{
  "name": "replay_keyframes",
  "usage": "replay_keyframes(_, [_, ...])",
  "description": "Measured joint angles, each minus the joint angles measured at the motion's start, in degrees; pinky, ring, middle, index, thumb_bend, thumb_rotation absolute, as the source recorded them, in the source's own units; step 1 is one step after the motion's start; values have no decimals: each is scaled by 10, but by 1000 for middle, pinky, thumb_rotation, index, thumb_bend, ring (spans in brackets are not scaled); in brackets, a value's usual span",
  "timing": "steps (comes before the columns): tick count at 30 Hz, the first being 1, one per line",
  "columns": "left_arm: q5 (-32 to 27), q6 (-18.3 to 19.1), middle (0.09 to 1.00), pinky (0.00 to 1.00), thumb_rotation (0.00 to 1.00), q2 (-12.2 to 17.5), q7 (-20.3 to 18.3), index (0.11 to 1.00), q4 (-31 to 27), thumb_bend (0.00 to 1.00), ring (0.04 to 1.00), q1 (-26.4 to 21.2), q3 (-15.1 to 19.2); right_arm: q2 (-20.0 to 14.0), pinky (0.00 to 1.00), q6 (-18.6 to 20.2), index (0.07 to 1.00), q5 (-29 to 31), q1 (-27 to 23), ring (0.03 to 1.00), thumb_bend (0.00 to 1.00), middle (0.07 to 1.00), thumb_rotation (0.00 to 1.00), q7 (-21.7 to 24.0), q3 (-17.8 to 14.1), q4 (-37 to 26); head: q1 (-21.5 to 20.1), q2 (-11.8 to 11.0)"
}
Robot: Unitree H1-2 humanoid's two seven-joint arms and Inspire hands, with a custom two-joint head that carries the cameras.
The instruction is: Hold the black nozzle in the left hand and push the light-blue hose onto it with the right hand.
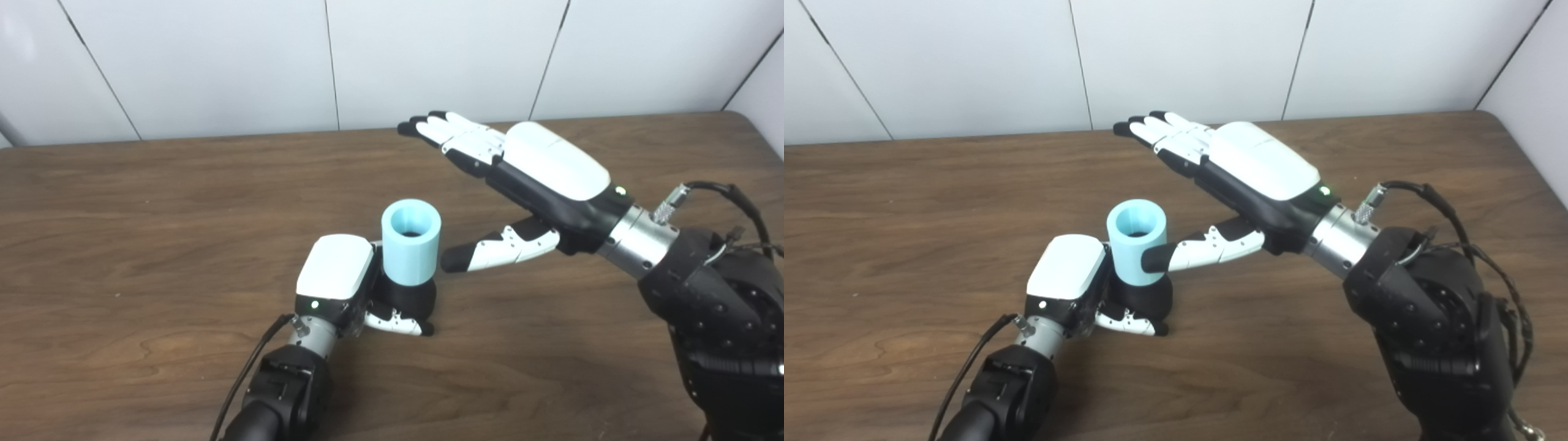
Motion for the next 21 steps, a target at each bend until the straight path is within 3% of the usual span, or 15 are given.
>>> replay_keyframes(11, [0,-1,407,356,0,1,0,487,0,524,404,0,0,-5,991,-10,982,-39,10,1000,647,1000,1000,11,34,0,0,1])
replay_keyframes(21, [0,0,413,377,0,1,-2,488,-1,525,418,0,-1,-21,1000,-39,999,-101,47,1000,676,1000,1000,56,85,15,4,3])
